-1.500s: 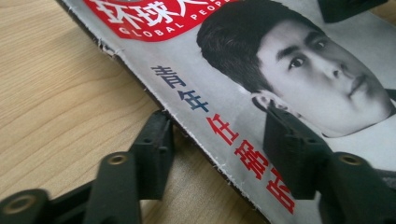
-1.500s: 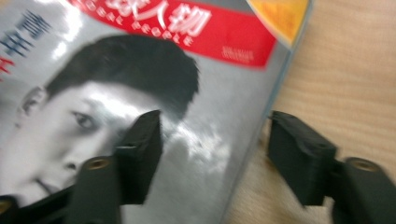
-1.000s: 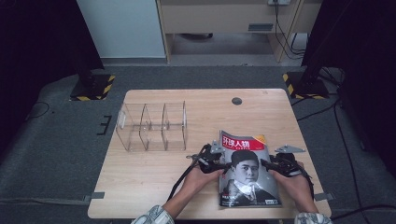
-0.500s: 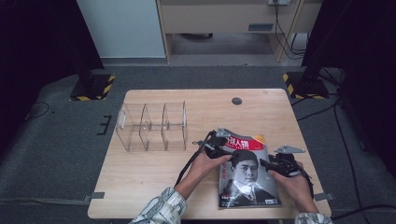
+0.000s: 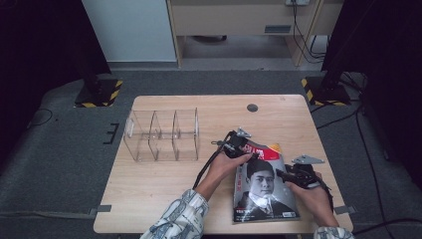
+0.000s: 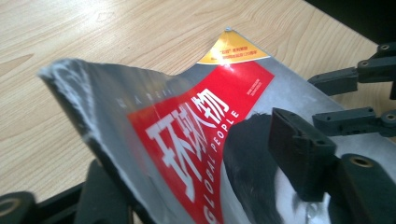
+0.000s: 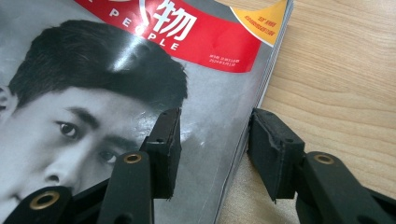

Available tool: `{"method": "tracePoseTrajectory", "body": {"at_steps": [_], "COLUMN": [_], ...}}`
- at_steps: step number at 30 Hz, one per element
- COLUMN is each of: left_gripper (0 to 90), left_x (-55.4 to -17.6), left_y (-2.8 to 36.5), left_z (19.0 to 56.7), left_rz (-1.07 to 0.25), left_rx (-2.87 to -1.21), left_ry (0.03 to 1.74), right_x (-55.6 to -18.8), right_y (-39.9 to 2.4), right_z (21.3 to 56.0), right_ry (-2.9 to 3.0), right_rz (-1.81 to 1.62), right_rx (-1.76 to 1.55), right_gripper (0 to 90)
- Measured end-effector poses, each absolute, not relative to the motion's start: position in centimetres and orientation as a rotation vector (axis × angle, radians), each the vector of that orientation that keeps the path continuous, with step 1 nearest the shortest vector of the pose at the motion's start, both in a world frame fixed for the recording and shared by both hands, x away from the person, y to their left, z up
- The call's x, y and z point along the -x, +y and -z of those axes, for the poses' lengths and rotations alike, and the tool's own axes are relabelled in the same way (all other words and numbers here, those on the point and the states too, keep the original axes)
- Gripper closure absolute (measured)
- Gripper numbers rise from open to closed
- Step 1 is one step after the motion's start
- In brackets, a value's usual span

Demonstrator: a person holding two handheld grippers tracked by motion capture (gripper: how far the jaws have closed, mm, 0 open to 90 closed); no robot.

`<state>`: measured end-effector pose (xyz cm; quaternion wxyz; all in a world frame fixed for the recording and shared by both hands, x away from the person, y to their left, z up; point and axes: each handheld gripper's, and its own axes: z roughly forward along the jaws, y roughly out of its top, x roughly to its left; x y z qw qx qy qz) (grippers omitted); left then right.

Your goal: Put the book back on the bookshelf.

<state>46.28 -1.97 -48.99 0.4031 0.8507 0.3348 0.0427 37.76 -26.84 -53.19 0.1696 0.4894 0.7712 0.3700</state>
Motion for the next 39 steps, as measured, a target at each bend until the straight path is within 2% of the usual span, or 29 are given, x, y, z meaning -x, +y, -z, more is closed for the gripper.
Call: {"method": "tracePoseTrajectory", "body": {"at_steps": [4,11,31,39], "left_gripper": [45.5,48.4,80.4,83.9], "left_x": [-46.7,-47.0,-46.9,-46.9], "left_y": [-2.1,-2.4,-3.0,-3.0], "left_z": [48.9,49.2,48.4,48.1], "left_rz": [-0.085,-0.085,-0.072,-0.059], "left_rx": [-2.14,-2.161,-2.167,-2.153], "left_ry": [0.861,0.841,0.855,0.868], "right_x": [-37.8,-37.9,-37.8,-37.9], "right_y": [-26.9,-26.7,-26.6,-26.6], "right_z": [53.2,53.3,53.4,53.3], "right_ry": [2.195,2.19,2.187,2.183], "right_rz": [-1.052,-1.067,-1.074,-1.077], "right_rx": [-1.378,-1.37,-1.371,-1.385], "right_gripper": [54.6,54.9,54.7,53.3]}}
